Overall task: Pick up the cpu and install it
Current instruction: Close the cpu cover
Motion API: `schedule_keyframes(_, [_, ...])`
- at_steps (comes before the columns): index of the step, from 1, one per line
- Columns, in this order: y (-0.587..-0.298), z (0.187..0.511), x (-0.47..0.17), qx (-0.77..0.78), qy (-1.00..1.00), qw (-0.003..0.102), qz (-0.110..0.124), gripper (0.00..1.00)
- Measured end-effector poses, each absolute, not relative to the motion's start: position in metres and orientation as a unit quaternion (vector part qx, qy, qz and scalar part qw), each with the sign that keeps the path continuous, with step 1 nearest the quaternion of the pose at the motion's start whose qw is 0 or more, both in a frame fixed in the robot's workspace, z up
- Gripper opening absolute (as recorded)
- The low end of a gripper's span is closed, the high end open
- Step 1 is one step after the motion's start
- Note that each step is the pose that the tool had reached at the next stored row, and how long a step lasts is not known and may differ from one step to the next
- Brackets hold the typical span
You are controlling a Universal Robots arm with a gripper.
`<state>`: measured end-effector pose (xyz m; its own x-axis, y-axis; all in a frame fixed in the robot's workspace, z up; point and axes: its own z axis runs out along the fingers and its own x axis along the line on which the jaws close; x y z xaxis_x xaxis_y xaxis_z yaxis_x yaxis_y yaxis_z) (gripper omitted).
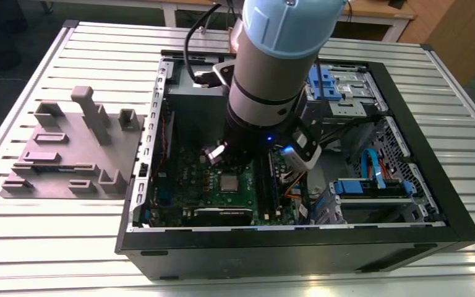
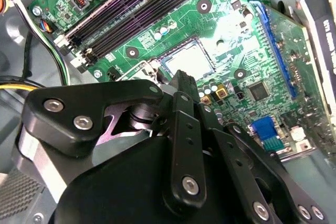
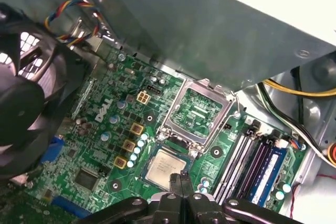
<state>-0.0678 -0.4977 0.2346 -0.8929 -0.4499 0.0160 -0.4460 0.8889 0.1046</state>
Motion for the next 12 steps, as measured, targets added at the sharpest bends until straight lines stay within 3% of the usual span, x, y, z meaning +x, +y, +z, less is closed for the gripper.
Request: schedule_keyframes(12, [-0.4977, 0.2345, -0.0675, 0.264, -0.963, 0.021, -0.049, 0.11])
